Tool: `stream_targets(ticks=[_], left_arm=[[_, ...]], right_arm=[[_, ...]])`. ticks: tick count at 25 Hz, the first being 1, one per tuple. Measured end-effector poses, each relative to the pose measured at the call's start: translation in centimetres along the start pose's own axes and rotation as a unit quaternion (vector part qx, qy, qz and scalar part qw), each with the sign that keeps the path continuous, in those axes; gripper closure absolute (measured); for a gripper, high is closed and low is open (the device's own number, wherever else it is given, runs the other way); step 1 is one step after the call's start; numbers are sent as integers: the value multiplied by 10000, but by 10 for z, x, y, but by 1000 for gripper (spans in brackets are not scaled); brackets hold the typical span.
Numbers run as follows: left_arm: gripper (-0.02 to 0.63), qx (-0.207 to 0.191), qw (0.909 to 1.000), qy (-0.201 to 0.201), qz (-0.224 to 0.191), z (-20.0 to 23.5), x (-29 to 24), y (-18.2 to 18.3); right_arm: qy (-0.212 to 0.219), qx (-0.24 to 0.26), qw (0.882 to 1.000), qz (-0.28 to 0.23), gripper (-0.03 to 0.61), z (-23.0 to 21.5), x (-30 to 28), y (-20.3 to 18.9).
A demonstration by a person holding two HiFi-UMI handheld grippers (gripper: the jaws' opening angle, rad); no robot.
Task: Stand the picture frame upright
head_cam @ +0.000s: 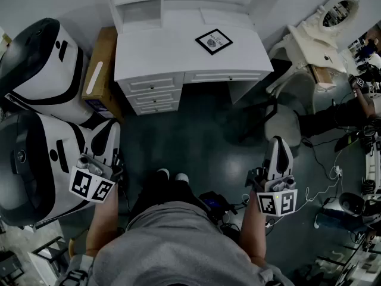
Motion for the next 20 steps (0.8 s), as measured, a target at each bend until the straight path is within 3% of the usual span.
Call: stream_targets(ticks=[13, 20], left_arm=[[607, -140, 9999, -19, 94, -26, -12, -14], [607, -516, 9980, -7, 357, -38, -29, -27]], right_arm=[[-31, 148, 9994, 327, 552, -23, 11, 2], [196, -197, 9970, 720, 552, -41, 9, -13]])
Point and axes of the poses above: the fingertips, and each gripper's own axes: x backward along the fingers, z to its left, y out of its top, the point moved 6 cm from there along x, backward along the fingers, and after that the axes turned 9 degrees about -z, right-handed, at the moved point
